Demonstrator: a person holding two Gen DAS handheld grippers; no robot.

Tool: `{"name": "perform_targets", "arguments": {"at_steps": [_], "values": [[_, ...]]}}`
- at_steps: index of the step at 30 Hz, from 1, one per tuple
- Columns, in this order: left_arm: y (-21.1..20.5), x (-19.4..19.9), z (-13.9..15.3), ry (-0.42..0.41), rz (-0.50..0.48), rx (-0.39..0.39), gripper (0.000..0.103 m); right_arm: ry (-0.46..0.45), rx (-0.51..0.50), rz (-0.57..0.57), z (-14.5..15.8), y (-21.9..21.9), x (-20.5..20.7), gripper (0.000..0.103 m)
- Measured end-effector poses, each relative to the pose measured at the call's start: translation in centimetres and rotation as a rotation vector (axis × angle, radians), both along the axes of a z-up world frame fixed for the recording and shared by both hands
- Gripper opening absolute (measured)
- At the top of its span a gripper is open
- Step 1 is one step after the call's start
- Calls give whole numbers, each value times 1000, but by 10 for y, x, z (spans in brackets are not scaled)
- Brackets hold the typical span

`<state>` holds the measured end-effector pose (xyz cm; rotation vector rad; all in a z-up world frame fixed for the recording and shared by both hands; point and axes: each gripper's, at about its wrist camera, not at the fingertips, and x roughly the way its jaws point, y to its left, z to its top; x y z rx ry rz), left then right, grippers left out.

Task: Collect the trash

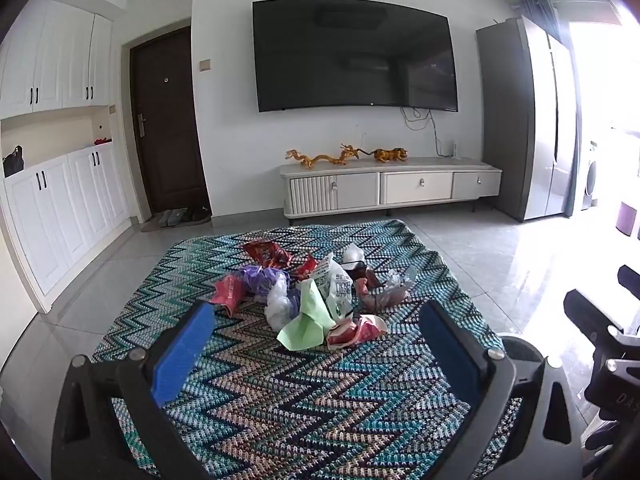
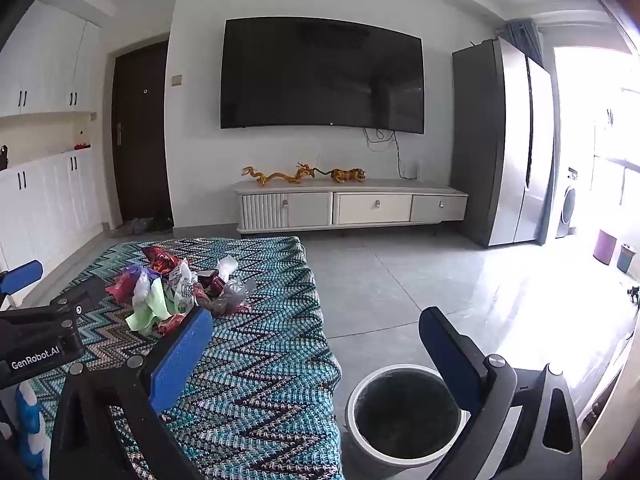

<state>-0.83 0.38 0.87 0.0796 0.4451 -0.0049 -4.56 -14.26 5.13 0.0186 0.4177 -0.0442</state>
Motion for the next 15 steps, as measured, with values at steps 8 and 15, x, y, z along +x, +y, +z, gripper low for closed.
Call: {"name": "perform_targets", "arguments": {"at_steps": [8, 15], "values": [[1, 0, 1, -2, 14, 4, 103, 18, 2, 18, -5, 2, 2, 103], [-1, -1, 1, 15, -5, 8, 103, 27, 0, 16, -3, -1, -1, 103]]}}
